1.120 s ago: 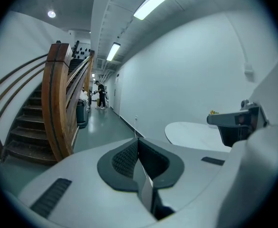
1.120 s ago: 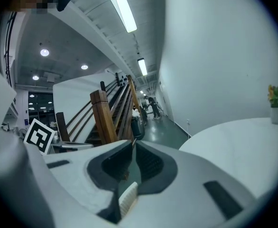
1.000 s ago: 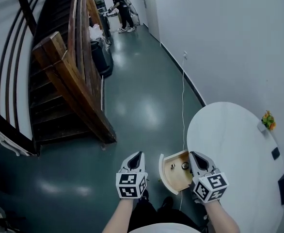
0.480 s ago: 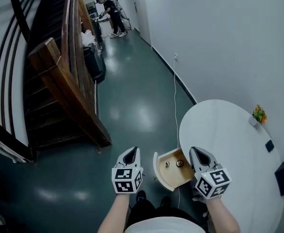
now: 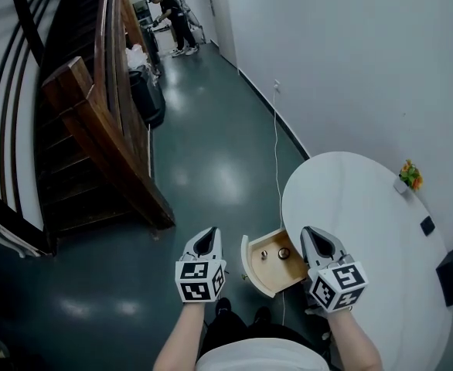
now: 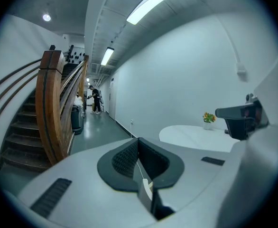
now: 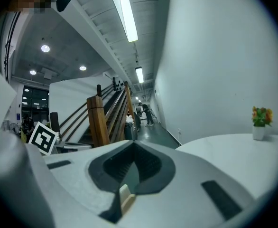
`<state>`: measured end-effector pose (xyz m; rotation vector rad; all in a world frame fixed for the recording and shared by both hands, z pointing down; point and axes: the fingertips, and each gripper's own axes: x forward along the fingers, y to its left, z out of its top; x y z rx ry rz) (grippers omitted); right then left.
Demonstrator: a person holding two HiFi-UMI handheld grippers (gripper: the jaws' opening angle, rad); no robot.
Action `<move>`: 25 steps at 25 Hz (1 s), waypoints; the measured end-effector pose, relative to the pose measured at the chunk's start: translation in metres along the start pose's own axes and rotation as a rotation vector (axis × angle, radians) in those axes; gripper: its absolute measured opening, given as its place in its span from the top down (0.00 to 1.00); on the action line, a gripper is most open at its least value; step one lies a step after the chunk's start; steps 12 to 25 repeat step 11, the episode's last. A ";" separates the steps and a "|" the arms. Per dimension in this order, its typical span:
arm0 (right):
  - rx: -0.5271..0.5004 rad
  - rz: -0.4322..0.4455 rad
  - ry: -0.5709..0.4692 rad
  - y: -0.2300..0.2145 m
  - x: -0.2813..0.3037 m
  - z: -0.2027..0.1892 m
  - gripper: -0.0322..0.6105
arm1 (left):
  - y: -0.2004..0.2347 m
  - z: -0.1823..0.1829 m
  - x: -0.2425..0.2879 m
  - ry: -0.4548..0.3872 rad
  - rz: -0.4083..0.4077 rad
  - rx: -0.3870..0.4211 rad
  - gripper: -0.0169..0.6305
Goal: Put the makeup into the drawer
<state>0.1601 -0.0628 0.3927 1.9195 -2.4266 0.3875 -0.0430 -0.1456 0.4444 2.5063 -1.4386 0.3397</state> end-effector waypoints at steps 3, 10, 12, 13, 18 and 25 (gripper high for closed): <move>-0.002 -0.003 0.000 -0.002 -0.001 0.000 0.95 | 0.000 -0.001 0.000 0.000 0.004 -0.004 0.97; -0.011 -0.003 -0.001 -0.004 0.000 0.000 0.95 | 0.000 -0.002 0.003 0.002 0.008 -0.010 0.97; -0.013 -0.003 0.000 -0.004 0.001 0.000 0.95 | 0.000 -0.002 0.004 0.002 0.007 -0.014 0.97; -0.013 -0.003 0.000 -0.004 0.001 0.000 0.95 | 0.000 -0.002 0.004 0.002 0.007 -0.014 0.97; -0.013 -0.003 0.000 -0.004 0.001 0.000 0.95 | 0.000 -0.002 0.004 0.002 0.007 -0.014 0.97; -0.013 -0.003 0.000 -0.004 0.001 0.000 0.95 | 0.000 -0.002 0.004 0.002 0.007 -0.014 0.97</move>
